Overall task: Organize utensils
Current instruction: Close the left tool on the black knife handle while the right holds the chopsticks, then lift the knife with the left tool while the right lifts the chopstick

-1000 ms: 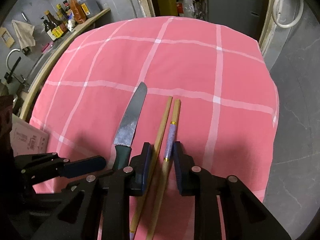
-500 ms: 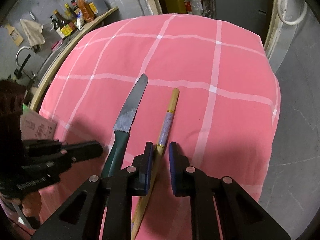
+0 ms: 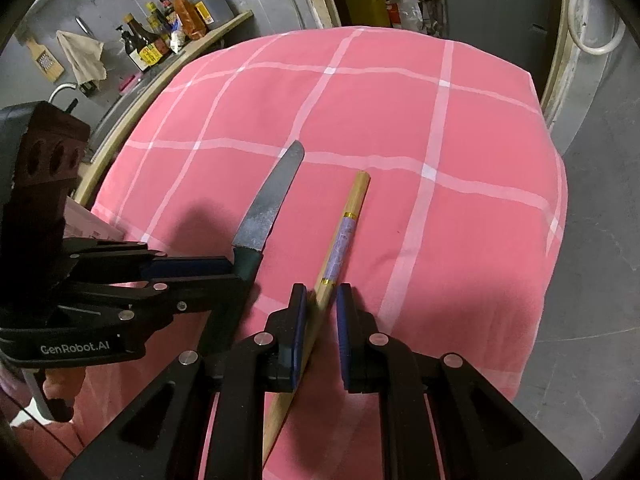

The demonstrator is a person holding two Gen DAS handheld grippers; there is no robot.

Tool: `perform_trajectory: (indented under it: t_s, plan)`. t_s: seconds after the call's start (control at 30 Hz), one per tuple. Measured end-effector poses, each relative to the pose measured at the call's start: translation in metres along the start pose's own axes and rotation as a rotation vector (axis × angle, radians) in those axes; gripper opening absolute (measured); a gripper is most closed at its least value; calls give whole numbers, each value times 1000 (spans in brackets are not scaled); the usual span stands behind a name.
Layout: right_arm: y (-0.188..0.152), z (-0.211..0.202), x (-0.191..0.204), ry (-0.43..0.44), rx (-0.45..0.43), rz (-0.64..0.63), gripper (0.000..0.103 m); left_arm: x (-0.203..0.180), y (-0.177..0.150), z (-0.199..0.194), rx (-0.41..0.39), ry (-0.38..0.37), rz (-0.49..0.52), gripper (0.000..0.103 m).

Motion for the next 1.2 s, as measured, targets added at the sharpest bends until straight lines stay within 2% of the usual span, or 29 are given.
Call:
perform_trajectory:
  t_s: [0.3, 0.43, 0.6, 0.73, 0.93, 1.13, 1.2]
  plan:
    - [-6, 3, -3, 18, -8, 9, 10, -8, 5, 7, 44, 107, 112, 20]
    - [-6, 3, -2, 17, -7, 17, 10, -8, 6, 8, 66, 158, 103, 17]
    - [-7, 4, 1, -1, 12, 19, 10, 1, -11, 1, 111, 191, 74, 14]
    - [-4, 7, 4, -42, 46, 26, 11, 7, -24, -7, 112, 191, 63, 14]
    - [3, 14, 15, -123, 100, -45, 12, 7, -28, -8, 102, 182, 94, 16]
    - [9, 17, 28, -186, 108, -103, 12, 9, -38, -14, 96, 199, 117, 15]
    - [9, 16, 29, -170, 100, -82, 11, -5, -41, -7, 96, 212, 113, 14]
Point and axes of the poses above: each gripper's, at about its wrist camera, not at the fingertips, and z roughly the way its jaws point, x to its left, y to its top, the point moved 10 cm from there along z, roughly the way its jaws point, and after that the axes turned 7 degrees about -z, right-handed, at the moved point
